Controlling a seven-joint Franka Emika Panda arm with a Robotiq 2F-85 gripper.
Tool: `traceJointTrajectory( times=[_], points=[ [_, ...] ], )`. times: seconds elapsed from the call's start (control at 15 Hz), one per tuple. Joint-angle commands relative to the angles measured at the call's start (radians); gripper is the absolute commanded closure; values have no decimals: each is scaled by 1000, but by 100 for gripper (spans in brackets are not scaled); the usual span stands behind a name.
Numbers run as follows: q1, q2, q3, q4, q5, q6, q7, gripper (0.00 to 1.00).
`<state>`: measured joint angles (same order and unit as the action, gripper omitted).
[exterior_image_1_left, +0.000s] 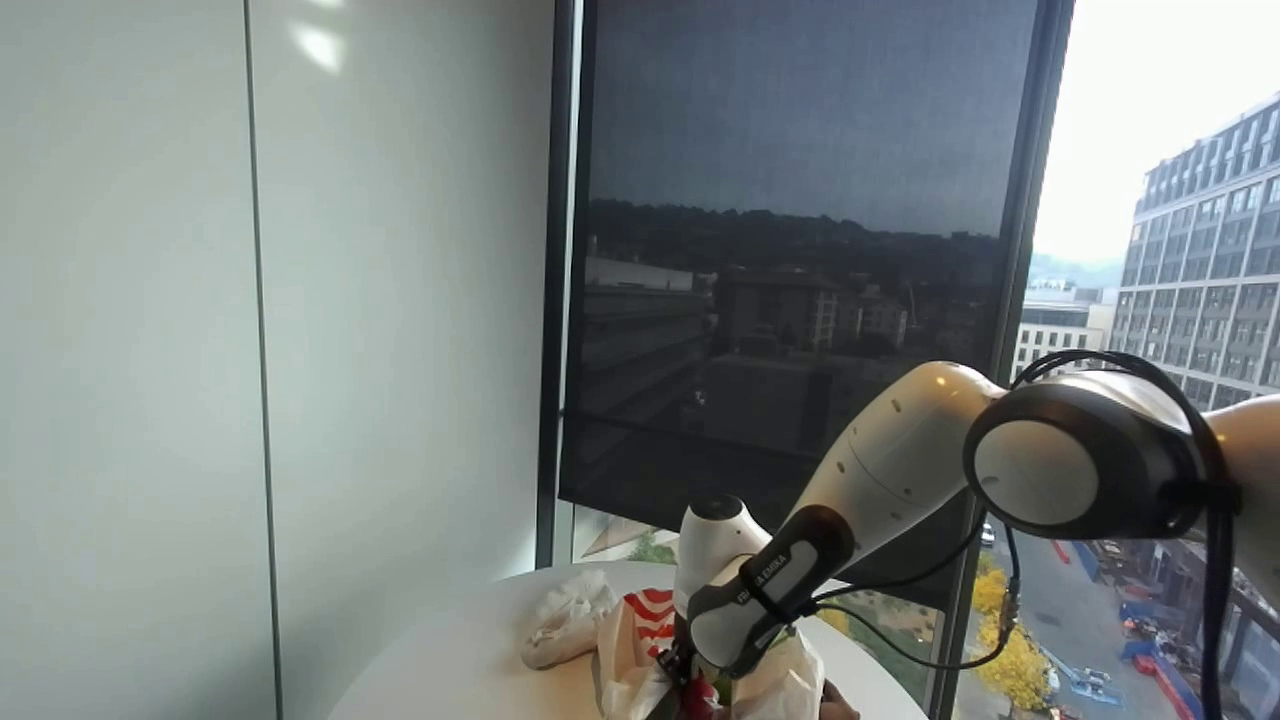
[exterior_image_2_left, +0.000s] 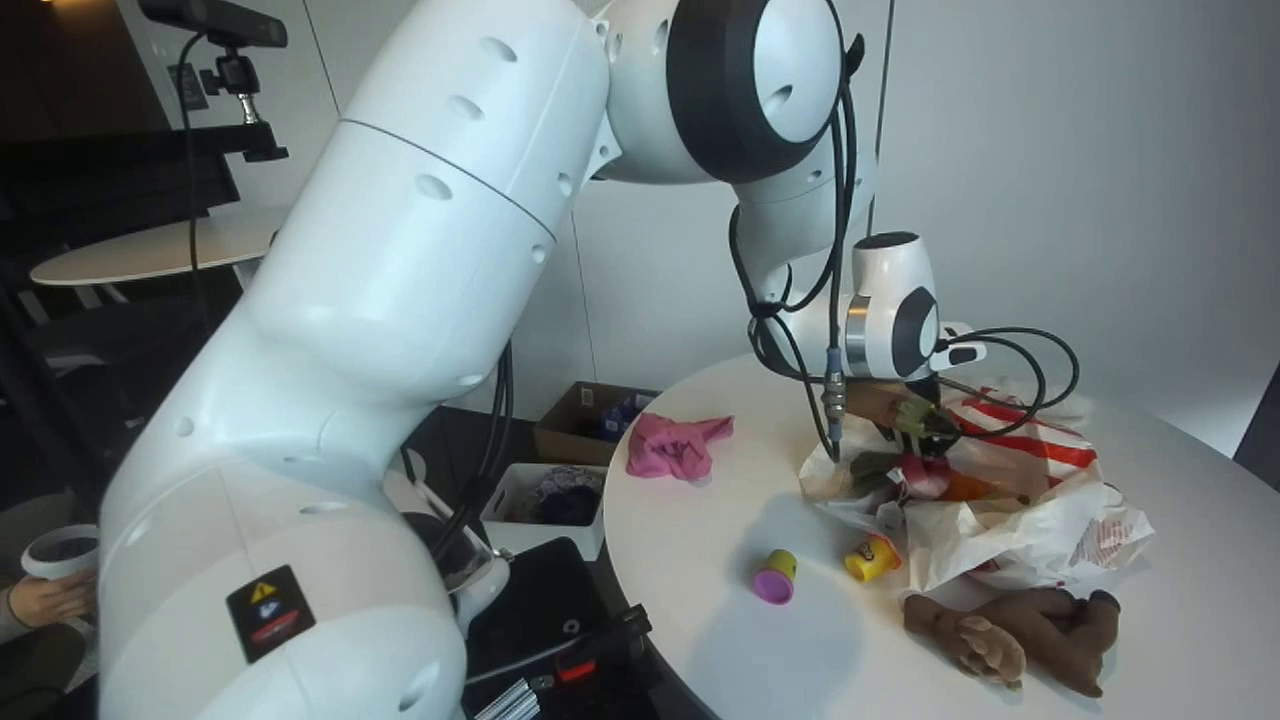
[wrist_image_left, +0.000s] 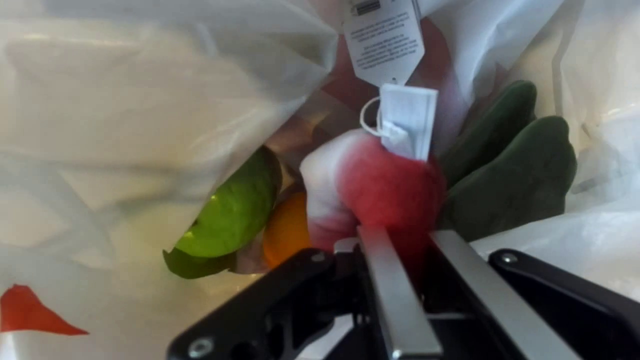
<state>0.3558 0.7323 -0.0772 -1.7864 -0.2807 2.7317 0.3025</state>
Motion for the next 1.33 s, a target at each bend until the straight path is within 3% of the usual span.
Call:
traceJointTrajectory(
  times=[0.0,0.27,0.47,0.73,1.0,1.27],
  points=[
    [-23,50,-6,75,77,-13,41,84],
    [-126,73,127,92,215,-23,-81,84],
    [-125,97,130,117,243,8,-72,83],
    [-112,103,97,130,258,76,-37,84],
    [-70,101,16,116,242,169,11,84],
    [27,116,-125,103,220,277,81,84]
  ],
)
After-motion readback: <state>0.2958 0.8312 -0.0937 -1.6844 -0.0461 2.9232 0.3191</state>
